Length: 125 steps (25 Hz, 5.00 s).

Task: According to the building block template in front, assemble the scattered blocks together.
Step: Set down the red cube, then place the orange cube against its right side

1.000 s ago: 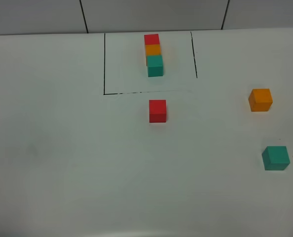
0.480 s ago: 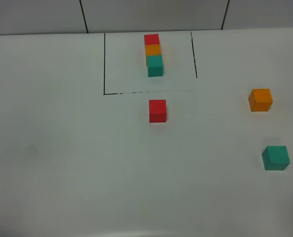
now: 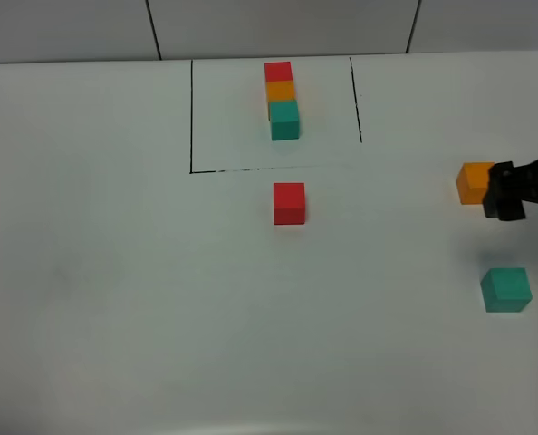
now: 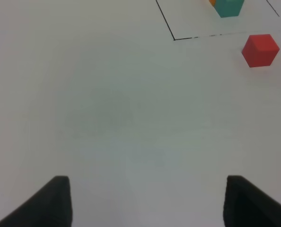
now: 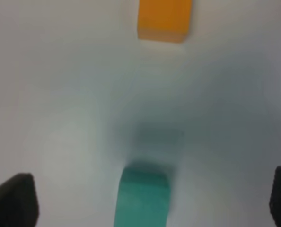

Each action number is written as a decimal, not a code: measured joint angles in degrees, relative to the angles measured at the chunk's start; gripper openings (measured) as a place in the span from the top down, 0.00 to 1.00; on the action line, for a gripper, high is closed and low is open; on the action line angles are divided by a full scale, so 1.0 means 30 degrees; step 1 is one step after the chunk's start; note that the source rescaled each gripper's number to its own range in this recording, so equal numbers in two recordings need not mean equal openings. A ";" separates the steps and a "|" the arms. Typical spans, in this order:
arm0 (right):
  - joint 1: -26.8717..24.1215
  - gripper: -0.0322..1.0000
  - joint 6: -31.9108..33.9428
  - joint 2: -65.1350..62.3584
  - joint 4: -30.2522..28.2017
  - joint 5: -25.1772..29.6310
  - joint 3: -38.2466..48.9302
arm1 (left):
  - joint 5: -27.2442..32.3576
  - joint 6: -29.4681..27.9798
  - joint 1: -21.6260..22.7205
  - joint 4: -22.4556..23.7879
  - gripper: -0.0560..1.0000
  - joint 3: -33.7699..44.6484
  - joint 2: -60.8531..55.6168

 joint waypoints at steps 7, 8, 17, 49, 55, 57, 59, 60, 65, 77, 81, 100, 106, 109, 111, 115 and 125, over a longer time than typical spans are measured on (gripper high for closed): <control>0.0000 0.01 0.0157 0.6026 0.0056 0.0293 -0.5141 | 0.0000 0.0000 0.0000 0.0000 0.54 0.0000 0.0000; 0.0000 0.01 0.0202 0.6511 0.0063 0.0311 -0.5574 | 0.0000 0.0000 0.0000 0.0000 0.54 0.0000 0.0000; 0.0000 0.02 0.1614 0.9666 -0.0440 0.0457 -0.8095 | 0.0000 -0.0006 0.0000 0.0000 0.54 0.0000 0.0000; 0.1362 0.96 -0.3797 1.0760 -0.2887 0.1456 -0.8819 | -0.0017 -0.0006 0.0000 0.0000 0.54 0.0000 0.0000; 0.4402 0.96 -1.4689 1.0180 -0.1850 0.3530 -0.9495 | -0.0017 -0.0006 0.0000 0.0000 0.54 0.0000 0.0000; 0.5356 0.96 -1.6190 1.0282 -0.1714 0.4196 -1.0209 | -0.0017 -0.0006 0.0000 0.0000 0.54 0.0000 0.0000; 0.6120 0.96 -1.7571 1.0550 -0.1650 0.4701 -1.0936 | -0.0017 -0.0006 0.0000 0.0000 0.54 0.0000 0.0000; 0.6372 0.96 -1.8056 1.0704 -0.1633 0.4840 -1.1294 | -0.0017 -0.0006 0.0000 0.0000 0.54 0.0000 0.0000; 0.7300 0.96 -1.9504 1.2046 -0.1335 0.5044 -1.3000 | -0.0017 -0.0006 0.0000 0.0000 0.54 0.0000 0.0000; 0.7443 0.96 -2.0239 1.5314 0.0305 0.5909 -1.5369 | -0.0017 -0.0006 0.0000 0.0000 0.54 0.0000 0.0000; 0.7443 0.96 -2.0253 1.5553 0.0630 0.5727 -1.5484 | -0.0017 -0.0006 0.0000 0.0000 0.54 0.0000 0.0000; 0.7743 0.96 -1.9833 1.5857 0.1007 0.4527 -1.5668 | -0.0017 -0.0006 0.0000 0.0000 0.54 0.0000 0.0000; 0.7804 0.96 -1.9818 1.5863 0.0987 0.4527 -1.5684 | -0.0017 -0.0022 0.0000 0.0000 0.54 0.0000 0.0000; 0.7804 0.96 -1.9863 1.5863 0.0987 0.4527 -1.5684 | -0.0017 -0.0022 0.0000 0.0000 0.54 0.0000 0.0000; 0.7804 0.96 -1.9979 1.5863 0.1005 0.4527 -1.5684 | -0.0017 -0.0022 0.0000 0.0000 0.54 0.0000 0.0000; 0.7804 0.96 -2.0099 1.5863 0.1005 0.4527 -1.5684 | -0.0017 -0.0022 0.0000 0.0000 0.54 0.0000 0.0000; 0.7804 0.96 -2.0178 1.5863 0.1081 0.4584 -1.5688 | -0.0017 -0.0022 0.0000 0.0000 0.54 0.0000 0.0000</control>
